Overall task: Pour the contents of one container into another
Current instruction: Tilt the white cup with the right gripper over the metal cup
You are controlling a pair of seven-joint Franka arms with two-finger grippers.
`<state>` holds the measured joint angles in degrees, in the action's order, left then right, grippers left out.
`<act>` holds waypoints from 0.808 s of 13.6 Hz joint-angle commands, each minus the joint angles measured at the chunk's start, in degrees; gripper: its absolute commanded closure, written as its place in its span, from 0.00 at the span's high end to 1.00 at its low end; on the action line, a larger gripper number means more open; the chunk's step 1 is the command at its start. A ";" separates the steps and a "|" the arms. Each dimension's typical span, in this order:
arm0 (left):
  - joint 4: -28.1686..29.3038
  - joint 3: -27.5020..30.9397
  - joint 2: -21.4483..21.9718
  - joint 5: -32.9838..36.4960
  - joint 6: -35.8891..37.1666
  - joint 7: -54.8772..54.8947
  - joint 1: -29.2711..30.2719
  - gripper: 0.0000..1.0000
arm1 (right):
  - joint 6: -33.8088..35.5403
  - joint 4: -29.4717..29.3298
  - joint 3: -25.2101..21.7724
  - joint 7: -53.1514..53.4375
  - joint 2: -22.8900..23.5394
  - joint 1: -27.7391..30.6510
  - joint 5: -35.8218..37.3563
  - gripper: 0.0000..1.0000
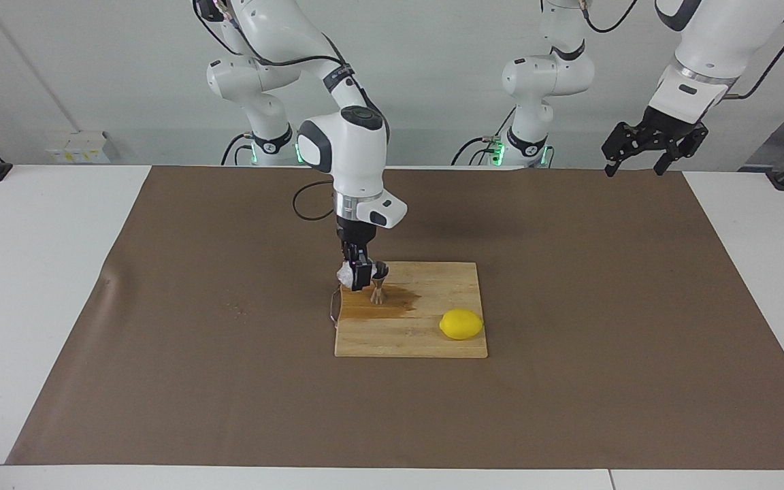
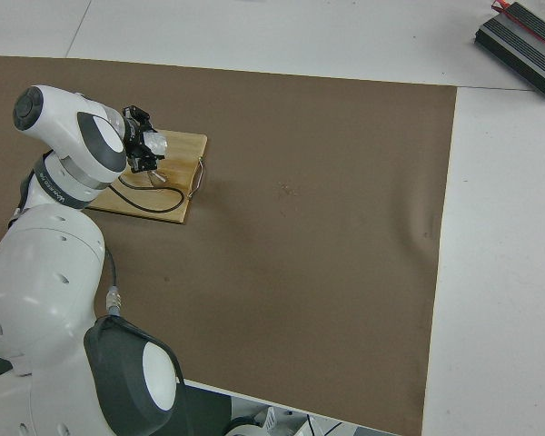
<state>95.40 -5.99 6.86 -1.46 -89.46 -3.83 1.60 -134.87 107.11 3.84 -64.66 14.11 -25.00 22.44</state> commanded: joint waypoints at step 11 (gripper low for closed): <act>1.36 -0.43 1.49 0.23 0.34 0.76 0.78 1.00 | -0.84 2.48 0.12 6.21 -1.63 -2.16 12.71 0.22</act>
<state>95.40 -6.02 6.86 -1.46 -89.45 -3.83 1.72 -134.89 107.67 3.87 -61.03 13.92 -27.11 32.40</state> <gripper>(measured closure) 0.000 0.485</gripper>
